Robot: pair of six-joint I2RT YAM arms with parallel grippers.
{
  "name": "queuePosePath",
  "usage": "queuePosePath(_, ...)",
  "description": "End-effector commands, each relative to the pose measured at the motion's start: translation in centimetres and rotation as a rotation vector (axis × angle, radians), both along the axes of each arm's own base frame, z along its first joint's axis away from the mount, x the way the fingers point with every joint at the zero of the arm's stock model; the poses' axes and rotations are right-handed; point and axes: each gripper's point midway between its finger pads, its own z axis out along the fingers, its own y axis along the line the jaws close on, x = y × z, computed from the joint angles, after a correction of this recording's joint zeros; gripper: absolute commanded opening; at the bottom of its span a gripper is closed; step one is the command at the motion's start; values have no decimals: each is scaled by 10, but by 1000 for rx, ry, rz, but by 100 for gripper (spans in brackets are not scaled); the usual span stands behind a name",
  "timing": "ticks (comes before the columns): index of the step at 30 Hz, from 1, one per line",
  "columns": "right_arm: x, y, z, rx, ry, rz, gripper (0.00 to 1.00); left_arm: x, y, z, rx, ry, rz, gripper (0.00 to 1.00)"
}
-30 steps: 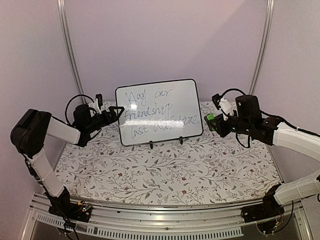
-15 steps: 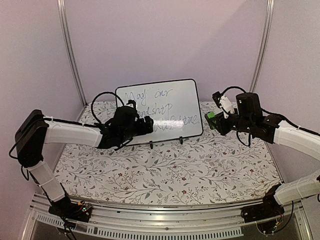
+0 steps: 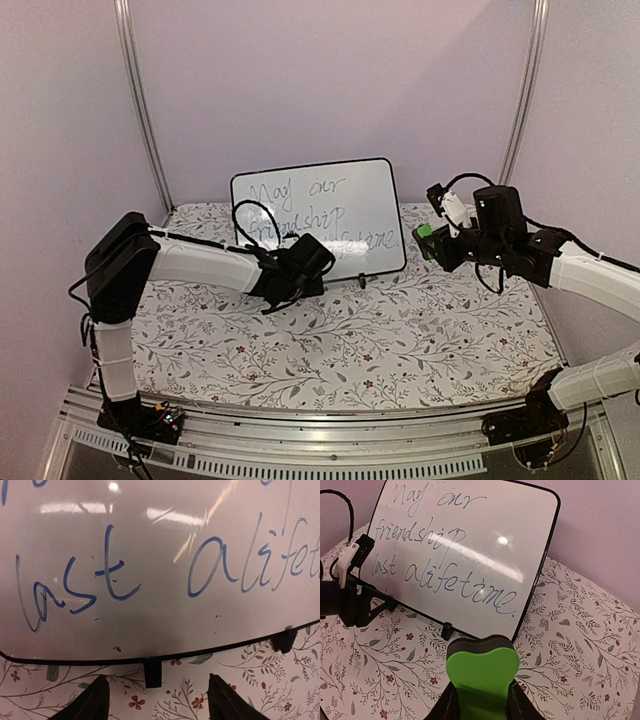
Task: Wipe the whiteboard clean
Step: Move the whiteboard to the center of the board.
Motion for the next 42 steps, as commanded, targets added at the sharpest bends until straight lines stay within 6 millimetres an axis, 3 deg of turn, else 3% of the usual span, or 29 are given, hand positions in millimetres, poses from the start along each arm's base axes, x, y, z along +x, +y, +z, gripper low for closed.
queuePosePath(1,0,2,19,20,-36,0,30,-1,5,-15,36,21,33,66)
queuePosePath(4,0,3,18,22,-32,3,30,1,2,-26,44,36,20,60)
queuePosePath(10,0,2,16,18,-28,2,30,6,3,-41,51,46,25,57)
queuePosePath(13,-1,2,16,18,-27,4,30,10,6,-47,50,52,37,50)
queuePosePath(21,0,4,12,13,-18,8,30,21,8,-54,79,20,56,48)
queuePosePath(27,0,4,10,12,-12,9,31,26,3,-59,90,20,46,28)
queuePosePath(32,0,5,8,9,-9,11,31,20,-4,-59,76,35,23,18)
queuePosePath(35,1,5,8,7,-10,12,31,14,-11,-59,71,45,2,1)
queuePosePath(42,1,6,10,10,-7,15,31,-7,-25,-65,67,93,-54,0)
